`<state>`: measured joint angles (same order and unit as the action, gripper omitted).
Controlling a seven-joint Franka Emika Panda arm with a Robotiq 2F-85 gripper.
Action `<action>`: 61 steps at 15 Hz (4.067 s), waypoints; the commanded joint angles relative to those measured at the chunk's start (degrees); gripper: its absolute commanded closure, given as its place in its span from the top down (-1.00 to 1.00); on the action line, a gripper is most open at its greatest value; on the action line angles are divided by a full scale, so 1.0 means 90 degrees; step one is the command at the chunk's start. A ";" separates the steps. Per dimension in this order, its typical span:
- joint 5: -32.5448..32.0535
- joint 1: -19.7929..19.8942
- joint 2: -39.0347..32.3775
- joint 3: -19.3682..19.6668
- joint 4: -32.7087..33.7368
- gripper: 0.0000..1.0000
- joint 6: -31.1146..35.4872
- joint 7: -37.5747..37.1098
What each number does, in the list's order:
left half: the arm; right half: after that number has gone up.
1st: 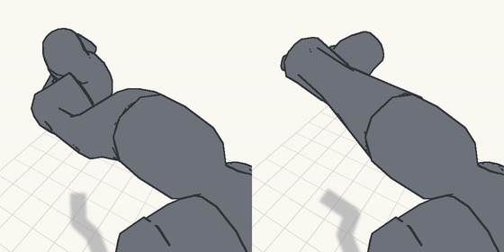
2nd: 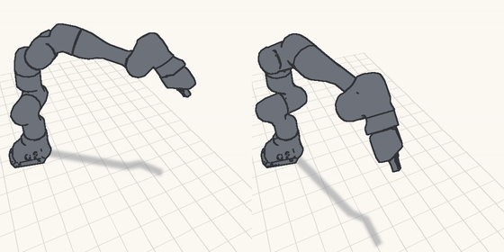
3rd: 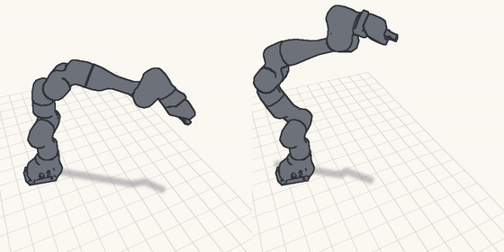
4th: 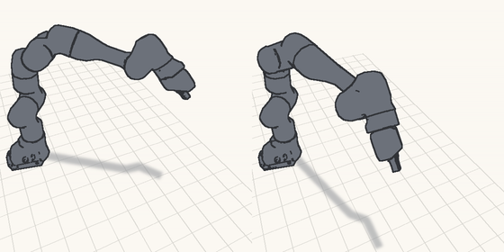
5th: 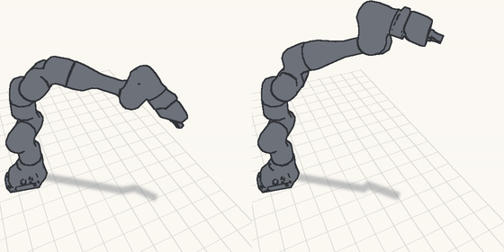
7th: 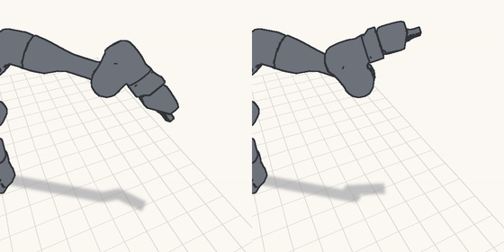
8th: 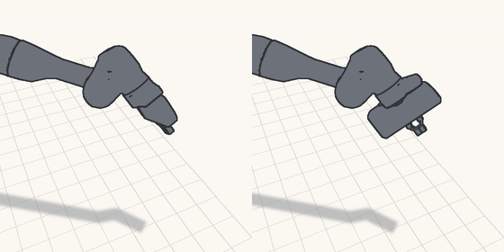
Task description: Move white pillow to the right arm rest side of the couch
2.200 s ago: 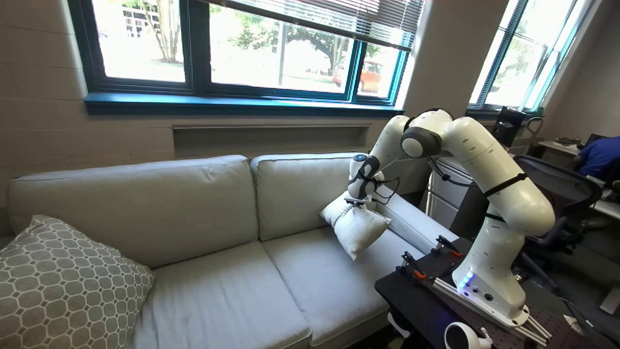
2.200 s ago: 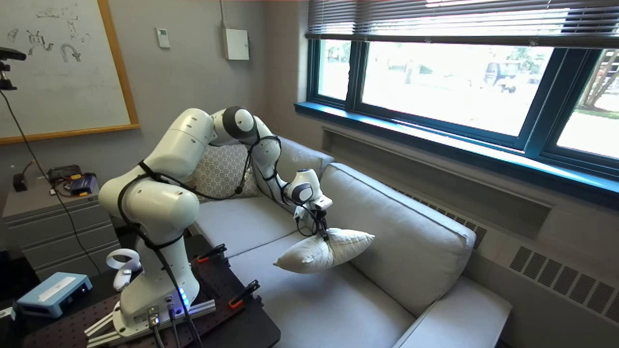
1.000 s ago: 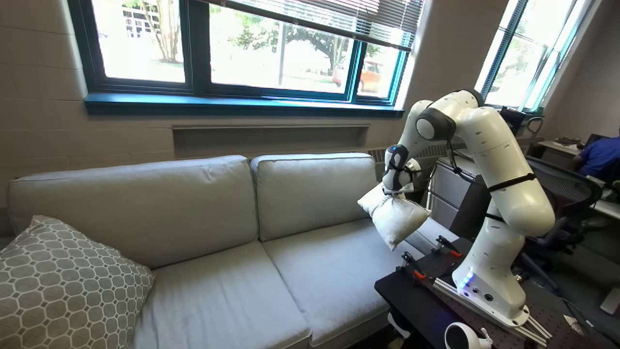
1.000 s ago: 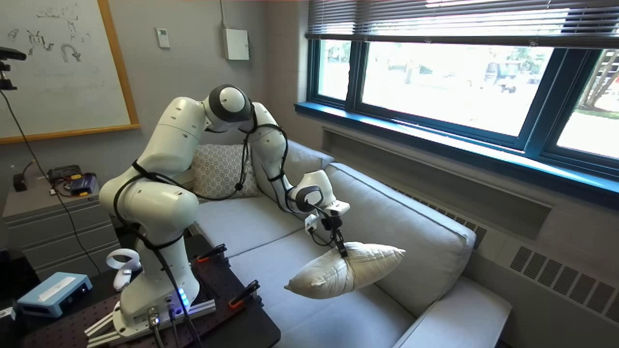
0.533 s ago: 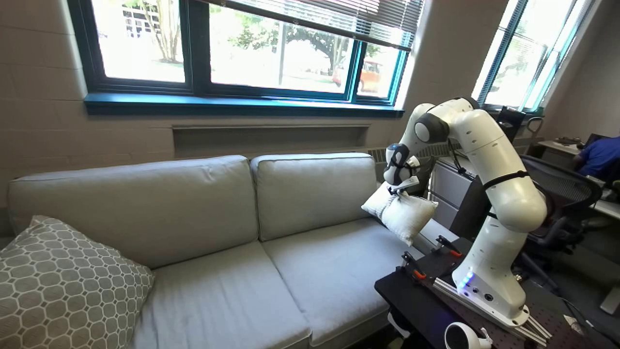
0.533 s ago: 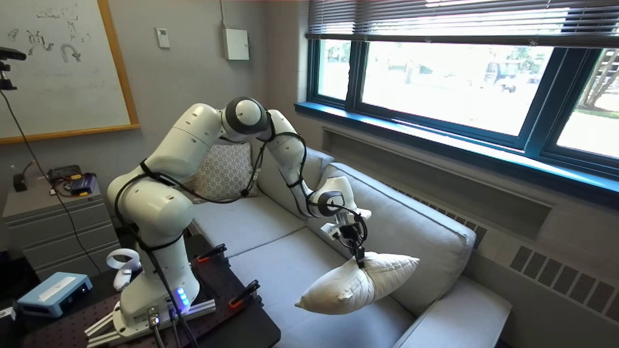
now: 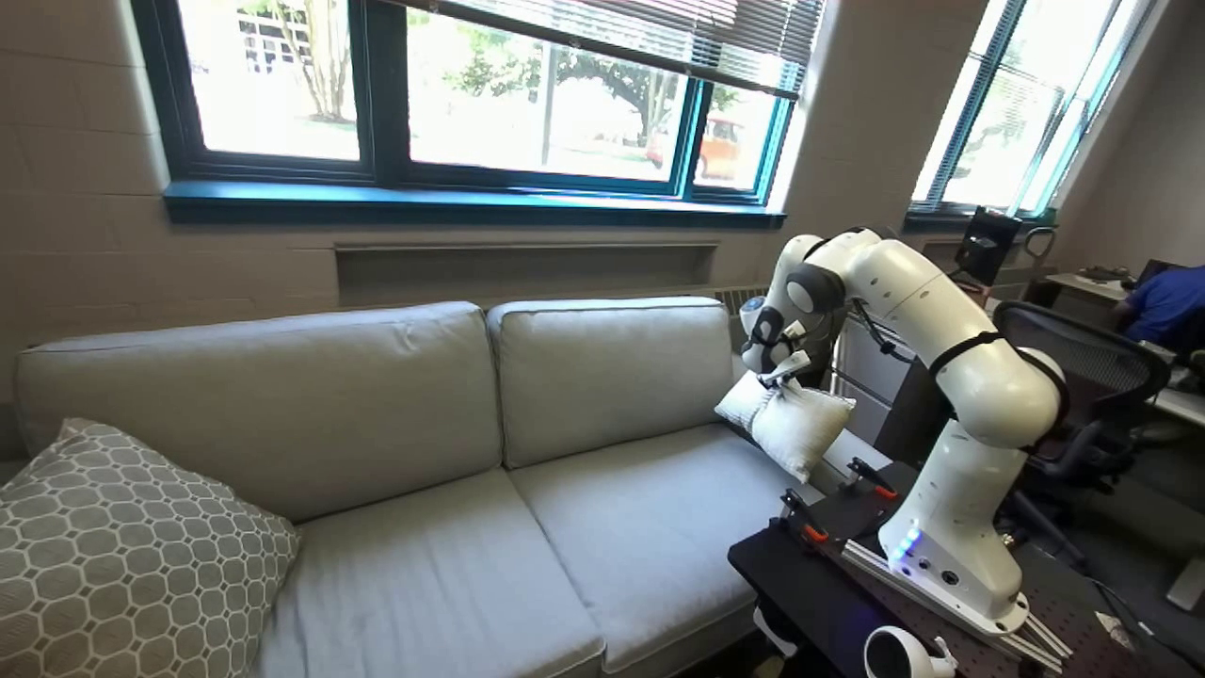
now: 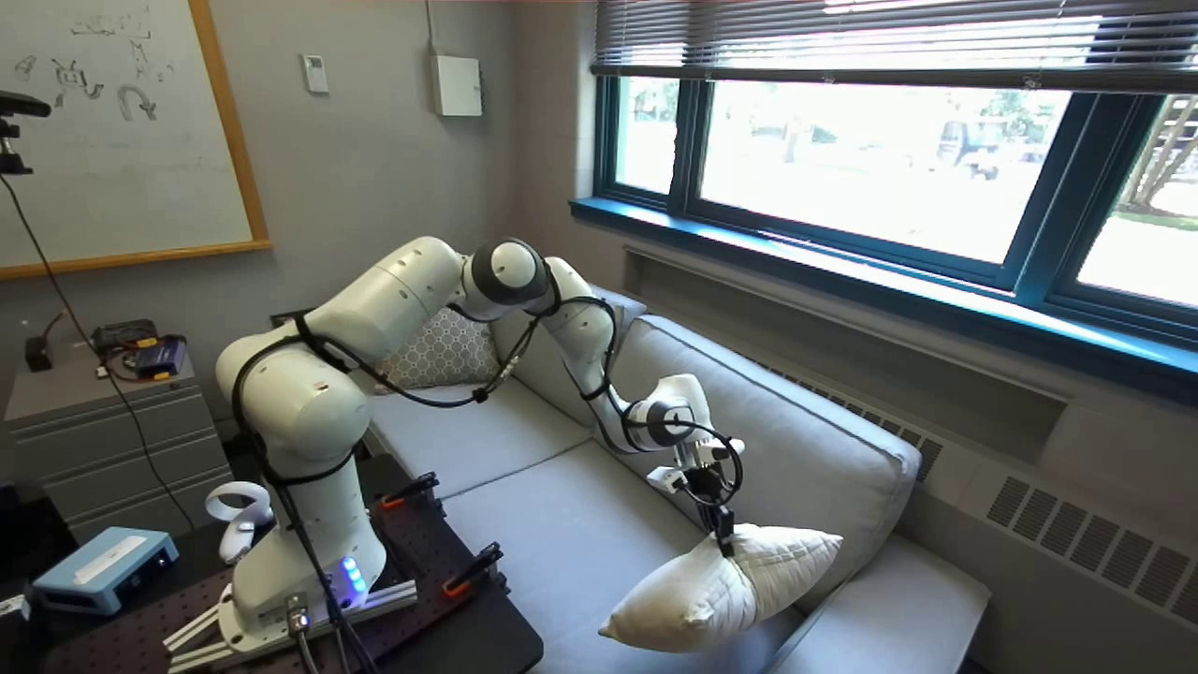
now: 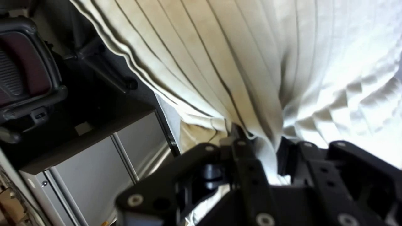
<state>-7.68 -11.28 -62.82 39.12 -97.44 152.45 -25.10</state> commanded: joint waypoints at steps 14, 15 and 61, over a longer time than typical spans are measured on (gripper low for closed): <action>-0.0118 0.0664 -0.2507 0.0491 0.3396 -0.95 -0.1637 -0.2196; -0.0138 0.0722 -0.2526 0.0434 0.3524 -0.95 -0.1728 -0.2246; -0.1549 0.1695 -0.2284 -0.0579 0.4505 0.74 -0.1731 -0.1738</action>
<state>-21.63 3.54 -83.89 33.98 -58.22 138.11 -42.28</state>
